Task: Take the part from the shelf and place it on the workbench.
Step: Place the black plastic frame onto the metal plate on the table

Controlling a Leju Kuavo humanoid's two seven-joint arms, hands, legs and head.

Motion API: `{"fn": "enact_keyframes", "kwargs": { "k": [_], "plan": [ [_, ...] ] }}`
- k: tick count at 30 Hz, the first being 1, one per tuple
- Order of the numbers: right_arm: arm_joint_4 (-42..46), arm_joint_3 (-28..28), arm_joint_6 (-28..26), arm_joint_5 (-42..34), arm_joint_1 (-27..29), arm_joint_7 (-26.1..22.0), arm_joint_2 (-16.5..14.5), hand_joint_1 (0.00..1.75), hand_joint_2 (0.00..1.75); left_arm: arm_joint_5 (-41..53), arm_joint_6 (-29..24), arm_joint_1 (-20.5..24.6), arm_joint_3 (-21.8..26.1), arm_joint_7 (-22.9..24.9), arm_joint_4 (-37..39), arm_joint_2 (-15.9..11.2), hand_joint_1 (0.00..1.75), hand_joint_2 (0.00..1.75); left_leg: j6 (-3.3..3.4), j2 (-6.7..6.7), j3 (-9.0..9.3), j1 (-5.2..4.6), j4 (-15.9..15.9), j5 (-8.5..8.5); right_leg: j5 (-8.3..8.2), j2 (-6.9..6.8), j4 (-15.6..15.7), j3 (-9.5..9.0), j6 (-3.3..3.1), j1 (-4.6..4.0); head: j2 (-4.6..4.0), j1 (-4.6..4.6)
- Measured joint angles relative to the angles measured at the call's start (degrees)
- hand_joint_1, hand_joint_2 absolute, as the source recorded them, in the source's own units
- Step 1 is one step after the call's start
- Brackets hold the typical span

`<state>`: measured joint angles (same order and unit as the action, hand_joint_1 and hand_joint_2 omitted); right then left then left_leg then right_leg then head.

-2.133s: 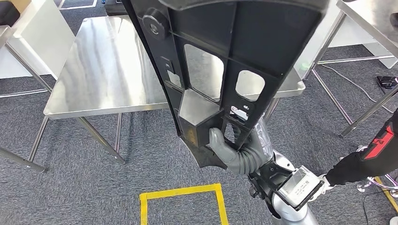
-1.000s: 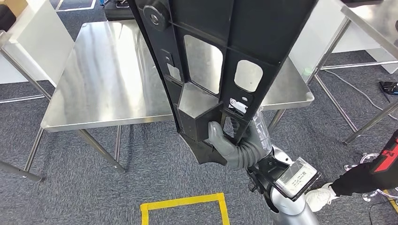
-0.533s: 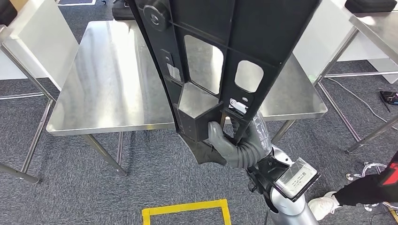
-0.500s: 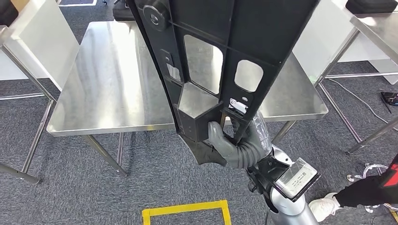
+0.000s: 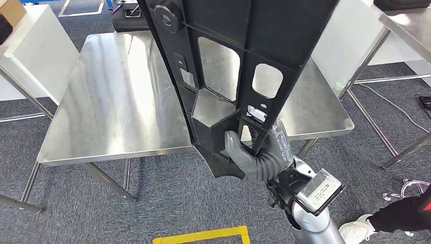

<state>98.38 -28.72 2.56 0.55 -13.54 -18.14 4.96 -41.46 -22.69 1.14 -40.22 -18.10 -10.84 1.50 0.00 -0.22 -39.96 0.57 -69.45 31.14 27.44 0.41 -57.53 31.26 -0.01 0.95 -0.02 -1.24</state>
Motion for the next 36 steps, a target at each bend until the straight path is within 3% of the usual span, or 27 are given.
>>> {"fn": "enact_keyframes", "kwargs": {
  "k": [1, 3, 5, 8, 10, 12, 13, 14, 15, 17, 19, 21, 22, 23, 25, 27, 28, 29, 30, 32, 34, 36],
  "plan": [
    [0.0, 0.0, 0.0, 0.0, 0.0, 0.0, 0.0, 1.75, 1.75, 0.01, 0.0, 0.0, 0.0, 0.0, 0.0, -0.02, 0.0, 1.75, 0.26, 0.05, 1.34, 0.0, 4.02, -2.88, 0.45, 0.05, 0.03, -0.52, 0.16, 0.0, 0.0, -0.01],
    [-0.02, 0.0, 0.0, 0.0, -0.06, 0.0, 0.01, 1.75, 1.75, 0.03, 0.03, 0.05, 0.0, -0.01, 0.0, -0.09, 0.0, 1.75, 0.96, 0.07, 3.4, -0.38, 9.54, -5.27, 1.21, 0.11, 0.13, -1.25, 0.68, -0.16, 0.0, -0.02],
    [-0.03, 0.01, 0.0, -0.01, -0.05, 0.0, 0.01, 1.75, 1.75, 0.06, 0.05, 0.0, 0.0, -0.01, -0.01, -0.17, 0.0, 1.75, 1.92, 0.05, 3.93, -0.85, 10.71, -4.82, 1.39, 0.16, 0.0, -1.67, 1.53, -0.34, 0.0, -0.02],
    [-0.01, 0.03, 0.0, 0.01, -0.12, 0.0, 0.06, 1.75, 1.75, 0.09, 0.04, -0.07, 0.03, -0.01, -0.05, -0.24, 0.0, 1.75, 3.25, 0.07, 5.79, -0.65, 11.61, -5.31, 1.97, 0.07, -2.21, -1.2, 2.44, -0.3, 0.01, -0.05],
    [0.01, 0.03, 0.0, 0.01, -0.24, 0.0, 0.07, 1.75, 1.75, 0.12, 0.08, 0.09, 0.05, -0.02, -0.07, -0.23, 0.0, 1.75, 3.77, 0.05, 6.87, -0.51, 11.88, -4.94, 3.46, -0.03, -7.9, 2.03, 2.56, -0.21, 0.0, -0.17],
    [-0.02, 0.02, 0.0, 0.02, -0.19, 0.0, 0.1, 1.75, 1.75, 0.13, 0.11, 0.13, 0.05, -0.02, -0.07, -0.17, 0.0, 1.75, 3.95, -0.04, 7.41, -0.52, 11.88, -4.22, 5.52, -0.03, -14.48, 6.86, 2.65, -0.16, 0.0, -0.25],
    [-0.04, 0.02, 0.0, 0.02, -0.12, 0.01, 0.12, 1.75, 1.75, 0.12, 0.11, 0.09, 0.04, -0.01, -0.07, -0.14, 0.0, 1.75, 3.91, -0.11, 7.81, -0.51, 11.87, -3.78, 6.1, -0.04, -16.02, 8.58, 2.76, -0.13, 0.0, -0.26],
    [-0.04, 0.02, 0.0, 0.02, -0.08, 0.03, 0.13, 1.75, 1.75, 0.11, 0.09, 0.04, 0.05, -0.01, -0.07, -0.13, 0.0, 1.75, 3.82, -0.2, 8.42, -0.49, 11.86, -3.26, 5.74, -0.06, -15.43, 9.24, 3.07, -0.08, 0.0, -0.28],
    [-0.04, 0.02, 0.0, 0.03, -0.06, 0.05, 0.13, 1.75, 1.75, 0.1, 0.06, 0.01, 0.05, 0.0, -0.07, -0.1, 0.0, 1.75, 3.68, -0.29, 9.18, -0.45, 11.86, -2.67, 4.38, -0.09, -12.91, 8.89, 3.56, 0.0, 0.0, -0.28],
    [-0.05, 0.0, 0.02, 0.04, 0.0, 0.11, 0.13, 1.75, 1.75, 0.06, -0.05, 0.01, 0.06, 0.0, -0.07, -0.03, 0.0, 1.75, 3.22, -0.4, 10.77, -0.46, 11.83, -1.35, -0.39, -0.37, -5.11, 6.68, 4.54, 0.14, 0.0, -0.28],
    [-0.07, -0.06, 0.07, 0.1, 0.03, 0.24, 0.09, 1.75, 1.75, -0.05, -0.26, 0.05, 0.07, 0.02, -0.07, 0.02, 0.0, 1.75, 2.58, -0.37, 11.52, -0.6, 11.95, -0.35, -3.04, -0.75, -0.95, 5.27, 3.79, -0.11, 0.0, -0.24],
    [-0.07, -0.11, 0.21, 0.14, -0.01, 0.45, 0.03, 1.75, 1.75, -0.23, -0.42, 0.1, 0.06, 0.08, -0.07, 0.07, 0.0, 1.75, 1.95, -0.22, 11.71, -0.68, 11.66, -0.27, -3.03, -0.72, -0.59, 4.69, 2.19, -0.27, 0.0, -0.2],
    [-0.04, -0.12, 0.31, 0.15, 0.0, 0.53, -0.04, 1.75, 1.75, -0.32, -0.43, 0.17, 0.05, 0.11, -0.07, 0.09, 0.0, 1.75, 1.66, -0.12, 11.21, -0.64, 10.56, -0.66, -3.06, -0.57, -0.41, 4.22, 1.74, -0.08, 0.0, -0.2],
    [-0.02, -0.12, 0.43, 0.15, -0.05, 0.58, -0.11, 1.75, 1.75, -0.39, -0.44, 0.27, 0.05, 0.11, -0.07, 0.13, 0.0, 1.75, 1.42, -0.06, 10.03, -0.6, 8.29, -1.29, -2.77, -0.5, -0.2, 3.67, 1.27, 0.13, 0.0, -0.16],
    [0.01, -0.15, 0.59, 0.15, -0.11, 0.61, -0.28, 1.75, 1.75, -0.48, -0.44, 0.42, 0.04, 0.12, -0.08, 0.15, 0.0, 1.75, 0.89, 0.01, 5.42, -0.4, 1.48, -1.28, -1.82, -0.48, 0.09, 2.36, 0.39, 0.39, 0.0, -0.07],
    [-0.04, -0.18, 0.75, 0.12, -0.13, 0.61, -0.34, 1.75, 1.75, -0.51, -0.44, 0.32, 0.04, 0.13, -0.09, 0.15, 0.0, 1.75, 0.42, 0.02, 0.62, -0.21, -4.1, 1.61, -0.58, -0.42, 0.13, 1.08, -0.11, 0.31, 0.0, 0.0],
    [-0.07, -0.2, 0.84, 0.1, -0.11, 0.61, -0.35, 1.75, 1.75, -0.52, -0.44, 0.23, 0.04, 0.13, -0.09, 0.14, 0.0, 1.75, 0.27, 0.02, -1.0, -0.13, -5.1, 3.06, 0.04, -0.34, 0.13, 0.36, -0.14, 0.27, 0.0, 0.01],
    [-0.09, -0.21, 0.89, 0.09, -0.1, 0.61, -0.35, 1.75, 1.75, -0.52, -0.44, 0.16, 0.04, 0.13, -0.09, 0.14, 0.0, 1.75, 0.23, 0.02, -1.72, -0.09, -4.46, 3.35, 0.65, -0.24, 0.13, -0.43, -0.11, 0.24, 0.0, 0.01],
    [-0.1, -0.22, 0.91, 0.07, -0.09, 0.61, -0.35, 1.75, 1.75, -0.52, -0.44, 0.13, 0.04, 0.13, -0.09, 0.14, 0.0, 1.75, 0.29, 0.03, -1.61, -0.05, -2.29, 2.3, 1.3, -0.15, 0.14, -1.33, -0.02, 0.23, 0.0, 0.0],
    [-0.11, -0.23, 0.92, 0.01, -0.08, 0.61, -0.36, 1.75, 1.75, -0.52, -0.45, 0.06, 0.04, 0.13, -0.08, 0.13, 0.0, 1.75, 0.78, 0.07, 0.17, -0.09, 4.85, -3.29, 2.76, -0.05, 0.19, -3.09, 0.29, 0.21, 0.0, -0.02],
    [-0.13, -0.26, 0.92, -0.08, -0.08, 0.63, -0.4, 1.75, 1.75, -0.52, -0.48, 0.0, 0.04, 0.14, -0.05, 0.08, 0.0, 1.75, 1.42, 0.12, 1.65, -0.5, 9.66, -6.98, 3.98, 0.05, 0.53, -4.04, 0.93, 0.03, 0.01, -0.02],
    [-0.09, -0.27, 0.91, -0.28, -0.07, 0.63, -0.46, 1.75, 1.75, -0.49, -0.53, -0.06, 0.05, 0.14, -0.04, 0.05, 0.0, 1.75, 2.23, 0.02, 2.48, -0.9, 10.67, -6.71, 4.07, 0.13, 0.53, -4.95, 1.98, -0.17, 0.01, 0.0]
  ]
}}
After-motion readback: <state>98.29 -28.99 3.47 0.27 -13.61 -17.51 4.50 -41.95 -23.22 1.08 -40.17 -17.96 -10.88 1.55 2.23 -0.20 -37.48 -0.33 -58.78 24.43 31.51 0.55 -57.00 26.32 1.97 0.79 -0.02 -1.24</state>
